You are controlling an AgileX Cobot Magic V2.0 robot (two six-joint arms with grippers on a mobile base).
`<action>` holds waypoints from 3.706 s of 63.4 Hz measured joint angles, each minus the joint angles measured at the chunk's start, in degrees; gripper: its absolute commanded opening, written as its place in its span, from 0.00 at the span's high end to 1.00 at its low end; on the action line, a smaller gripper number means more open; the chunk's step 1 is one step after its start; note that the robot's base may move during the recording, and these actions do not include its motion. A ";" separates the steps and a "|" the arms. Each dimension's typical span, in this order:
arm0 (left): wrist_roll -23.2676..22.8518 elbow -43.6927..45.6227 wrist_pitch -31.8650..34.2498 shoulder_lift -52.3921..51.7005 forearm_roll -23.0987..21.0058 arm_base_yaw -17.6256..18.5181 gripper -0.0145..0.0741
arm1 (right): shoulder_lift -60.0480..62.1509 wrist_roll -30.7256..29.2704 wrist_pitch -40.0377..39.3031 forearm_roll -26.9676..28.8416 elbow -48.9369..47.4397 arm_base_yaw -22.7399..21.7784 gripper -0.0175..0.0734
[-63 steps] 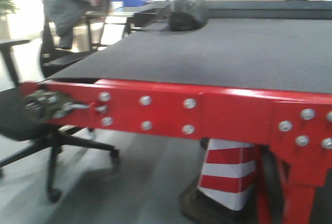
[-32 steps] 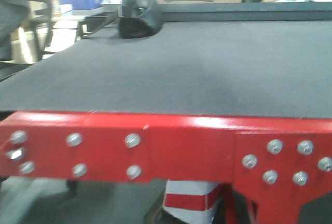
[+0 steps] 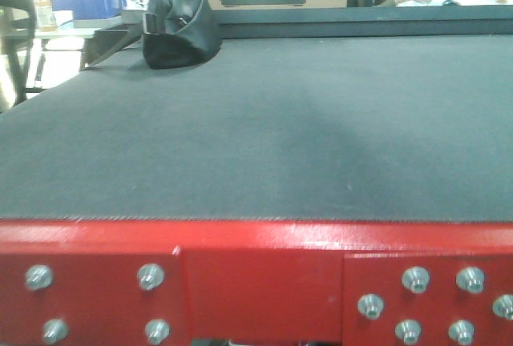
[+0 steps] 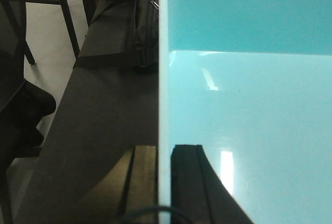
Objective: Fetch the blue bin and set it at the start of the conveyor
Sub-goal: 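Hold the bin while the base drives up to the red conveyor, then lower the teal bin onto the grey conveyor belt with both grippers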
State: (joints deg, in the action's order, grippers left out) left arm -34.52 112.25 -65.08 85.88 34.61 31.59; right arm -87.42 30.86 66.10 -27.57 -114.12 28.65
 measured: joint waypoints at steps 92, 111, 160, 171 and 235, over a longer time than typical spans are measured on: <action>0.00 0.00 0.00 0.00 0.34 0.00 0.96 | 0.00 0.00 -0.88 0.36 0.00 0.00 0.98; 0.00 0.00 0.00 0.00 0.44 0.00 0.96 | 0.00 0.00 -1.32 0.36 0.00 0.00 0.98; -6.87 -22.01 14.01 1.60 -1.67 -1.37 0.96 | 0.20 6.88 -13.44 0.31 23.07 -3.86 0.98; -7.66 -32.78 24.76 2.77 -5.00 -4.68 0.96 | -0.06 9.27 -23.09 0.42 34.19 -5.65 0.98; -7.66 -38.48 34.23 13.63 -7.61 -9.28 0.51 | -12.71 14.15 -39.60 2.42 41.06 -8.58 0.44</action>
State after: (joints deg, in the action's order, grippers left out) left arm -42.18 73.77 -30.86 99.50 26.99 22.31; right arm -100.13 45.00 26.50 -25.15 -73.06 20.07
